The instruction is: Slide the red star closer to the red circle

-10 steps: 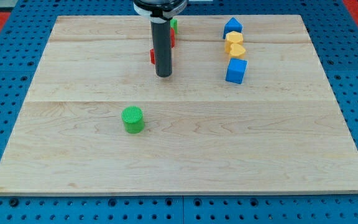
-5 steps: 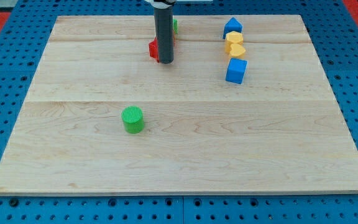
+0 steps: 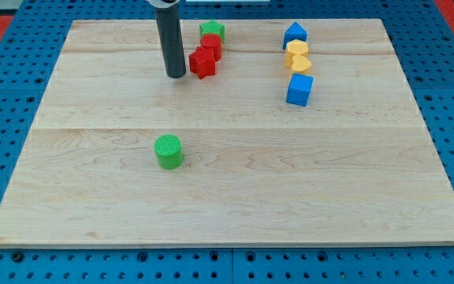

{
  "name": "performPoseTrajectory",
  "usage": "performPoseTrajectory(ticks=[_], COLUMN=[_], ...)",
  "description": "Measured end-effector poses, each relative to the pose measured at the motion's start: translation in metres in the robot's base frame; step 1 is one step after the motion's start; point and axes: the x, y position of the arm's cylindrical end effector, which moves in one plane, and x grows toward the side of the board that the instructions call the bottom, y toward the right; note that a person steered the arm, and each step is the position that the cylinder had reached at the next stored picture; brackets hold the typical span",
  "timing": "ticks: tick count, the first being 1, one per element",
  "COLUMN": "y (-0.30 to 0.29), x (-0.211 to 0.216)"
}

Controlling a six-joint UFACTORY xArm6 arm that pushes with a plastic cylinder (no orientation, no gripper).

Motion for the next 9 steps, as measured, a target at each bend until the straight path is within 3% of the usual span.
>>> performPoseTrajectory(ticks=[3,6,9], y=[0.022,-0.021,0.008], x=[-0.001,-0.025,-0.024])
